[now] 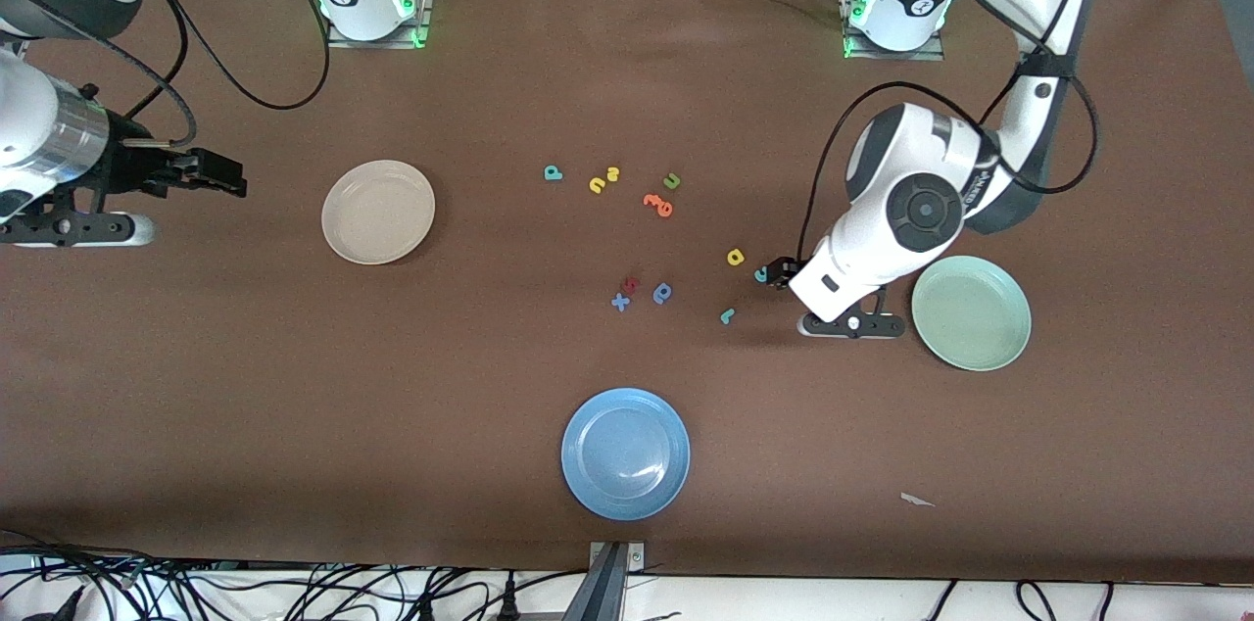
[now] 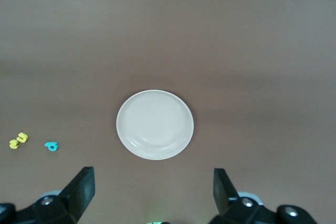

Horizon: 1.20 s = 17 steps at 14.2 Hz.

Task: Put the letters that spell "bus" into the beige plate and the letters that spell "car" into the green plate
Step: 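Grasp a cyan letter with the left gripper while the right gripper reaches the cyan d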

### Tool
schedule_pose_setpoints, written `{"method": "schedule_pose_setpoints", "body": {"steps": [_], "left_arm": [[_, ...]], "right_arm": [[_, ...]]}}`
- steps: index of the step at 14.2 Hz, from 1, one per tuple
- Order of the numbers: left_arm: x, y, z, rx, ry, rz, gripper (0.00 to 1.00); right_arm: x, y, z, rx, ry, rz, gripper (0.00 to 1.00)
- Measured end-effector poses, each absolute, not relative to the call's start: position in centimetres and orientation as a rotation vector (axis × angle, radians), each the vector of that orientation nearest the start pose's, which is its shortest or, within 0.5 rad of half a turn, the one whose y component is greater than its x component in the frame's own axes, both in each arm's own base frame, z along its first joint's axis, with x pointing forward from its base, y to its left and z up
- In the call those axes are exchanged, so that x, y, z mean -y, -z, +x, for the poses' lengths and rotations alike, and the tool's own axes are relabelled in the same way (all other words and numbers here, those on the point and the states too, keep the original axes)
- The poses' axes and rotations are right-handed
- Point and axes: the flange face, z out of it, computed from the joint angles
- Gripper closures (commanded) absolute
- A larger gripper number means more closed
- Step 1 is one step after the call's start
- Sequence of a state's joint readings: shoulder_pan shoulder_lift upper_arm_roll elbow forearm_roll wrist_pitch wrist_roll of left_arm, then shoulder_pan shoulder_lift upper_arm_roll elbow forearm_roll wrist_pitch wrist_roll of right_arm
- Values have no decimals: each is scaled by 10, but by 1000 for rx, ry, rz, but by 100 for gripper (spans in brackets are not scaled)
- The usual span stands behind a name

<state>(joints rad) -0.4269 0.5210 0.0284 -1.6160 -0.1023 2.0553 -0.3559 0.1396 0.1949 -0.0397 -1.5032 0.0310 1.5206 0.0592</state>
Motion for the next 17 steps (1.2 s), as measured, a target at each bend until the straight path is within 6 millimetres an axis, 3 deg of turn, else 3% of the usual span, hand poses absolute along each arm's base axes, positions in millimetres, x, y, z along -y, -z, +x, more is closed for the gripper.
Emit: {"method": "schedule_pose_setpoints", "body": {"steps": [4,8,11,13,17], "left_arm": [[304,-257,613,-17,-172,-3162,0],[320,-228,626,-23,-157,-3173,2],[328,-207,640,-6,-88,-3200,2],[332,-193,641,-9,-75,-3202,5],[344,-188,637,-16,-75,-3202,15]], "right_arm": [[-139,-500,605,152,-252,-3117,0],[-207,-457,587,51,-202,-3103,0],[-232,-431,577,-55,-121,-3079,0],[-255,-404,562,-108,-82,-3059,0],[-290,-359,525,-88,-80,-3045,0]]}}
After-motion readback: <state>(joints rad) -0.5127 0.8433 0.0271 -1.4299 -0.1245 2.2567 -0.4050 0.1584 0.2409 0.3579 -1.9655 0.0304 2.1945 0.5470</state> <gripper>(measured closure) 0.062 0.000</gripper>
